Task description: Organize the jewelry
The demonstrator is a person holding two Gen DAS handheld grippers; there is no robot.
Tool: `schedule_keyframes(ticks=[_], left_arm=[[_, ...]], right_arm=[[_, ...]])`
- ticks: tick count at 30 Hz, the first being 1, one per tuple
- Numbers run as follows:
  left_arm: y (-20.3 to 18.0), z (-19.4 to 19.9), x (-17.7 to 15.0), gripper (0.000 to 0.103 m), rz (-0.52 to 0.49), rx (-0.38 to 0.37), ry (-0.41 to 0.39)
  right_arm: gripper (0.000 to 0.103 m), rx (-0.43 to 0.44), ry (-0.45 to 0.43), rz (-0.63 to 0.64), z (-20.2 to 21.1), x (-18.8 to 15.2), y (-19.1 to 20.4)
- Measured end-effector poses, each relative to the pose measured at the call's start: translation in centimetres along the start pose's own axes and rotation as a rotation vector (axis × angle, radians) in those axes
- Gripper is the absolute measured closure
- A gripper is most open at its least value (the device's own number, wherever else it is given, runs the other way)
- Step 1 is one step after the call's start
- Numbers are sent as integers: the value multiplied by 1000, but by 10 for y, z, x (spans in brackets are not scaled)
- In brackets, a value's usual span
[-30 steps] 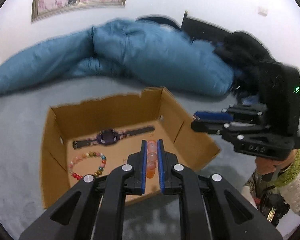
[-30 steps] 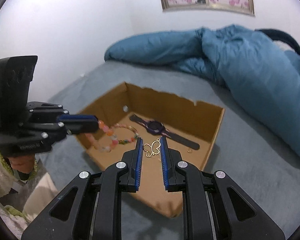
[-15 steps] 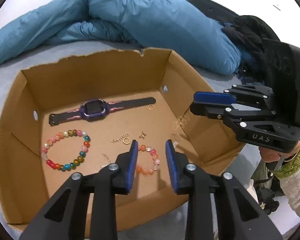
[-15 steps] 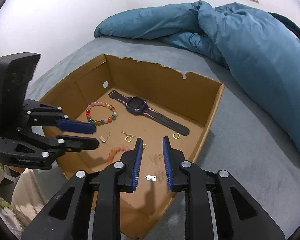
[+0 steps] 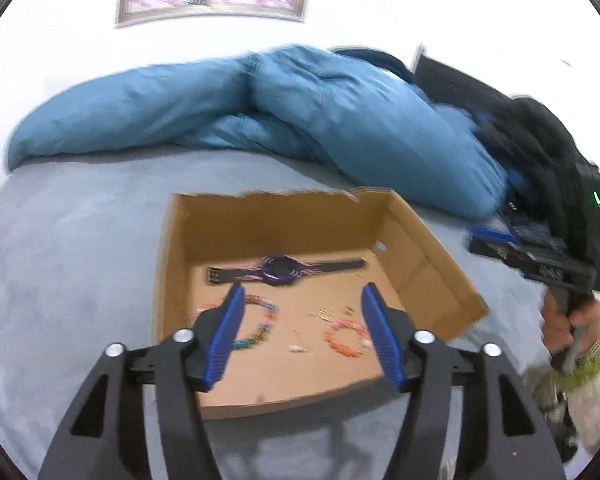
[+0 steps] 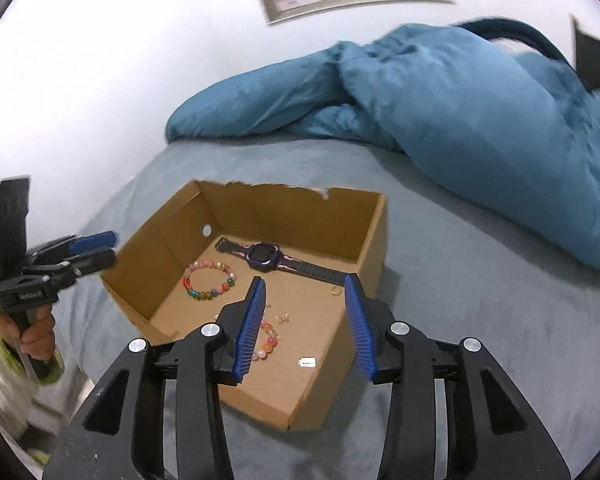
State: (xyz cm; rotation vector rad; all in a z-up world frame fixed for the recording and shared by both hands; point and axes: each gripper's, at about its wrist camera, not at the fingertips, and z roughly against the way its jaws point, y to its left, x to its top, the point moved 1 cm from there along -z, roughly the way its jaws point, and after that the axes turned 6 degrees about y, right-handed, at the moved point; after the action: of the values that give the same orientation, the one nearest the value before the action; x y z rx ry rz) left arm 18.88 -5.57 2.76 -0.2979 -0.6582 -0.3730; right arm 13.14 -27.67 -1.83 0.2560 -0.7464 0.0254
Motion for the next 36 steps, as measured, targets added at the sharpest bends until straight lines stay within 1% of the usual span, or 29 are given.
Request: schedule_keyframes(ticks=[1,2,3,4,5,8,9,10,12,13,16,20,26,30,36], left_arm=[[7,3,1,35,25,28,-11],[16,5,1,30,52,48,-12],[28,1,1,27,89,72,10],[36,-3,0,27,124,92,39],[44,-9,-1,26,163,96,69],[70,-37,-11,26,319,29,191],[74,-42,-14,26,346,7,211],[76,-47,-17,26,370,-19,226],[76,-53,-22,26,399,-58,249],[74,-54,-24,26,405,-70,252],[64,-53,-23,26,375,-26,242],[59,-51,-24,26,366,-1,254],[51,-27,-29,26,351,17,240],[44,-5,-47,26,346,29,229],[36,15,-71,26,350,22,228]], right_arm=[[60,0,7,-23,0,-2,-2],[60,9,24,-60,-2,-6,-4],[60,17,42,-93,-5,-9,-6],[59,26,60,-117,-9,-12,-8],[59,41,91,-154,-16,-16,-9],[59,59,155,-223,-31,-24,-11],[58,65,189,-243,-38,-26,-10],[54,64,210,-256,-42,-29,-8],[52,36,225,-256,-48,-30,-2],[50,23,225,-251,-47,-30,0],[50,-28,225,-245,-46,-29,10],[50,-75,217,-245,-45,-31,15],[50,-78,184,-267,-29,-41,22],[50,-67,168,-274,-15,-51,27],[50,-63,164,-277,-2,-70,31]])
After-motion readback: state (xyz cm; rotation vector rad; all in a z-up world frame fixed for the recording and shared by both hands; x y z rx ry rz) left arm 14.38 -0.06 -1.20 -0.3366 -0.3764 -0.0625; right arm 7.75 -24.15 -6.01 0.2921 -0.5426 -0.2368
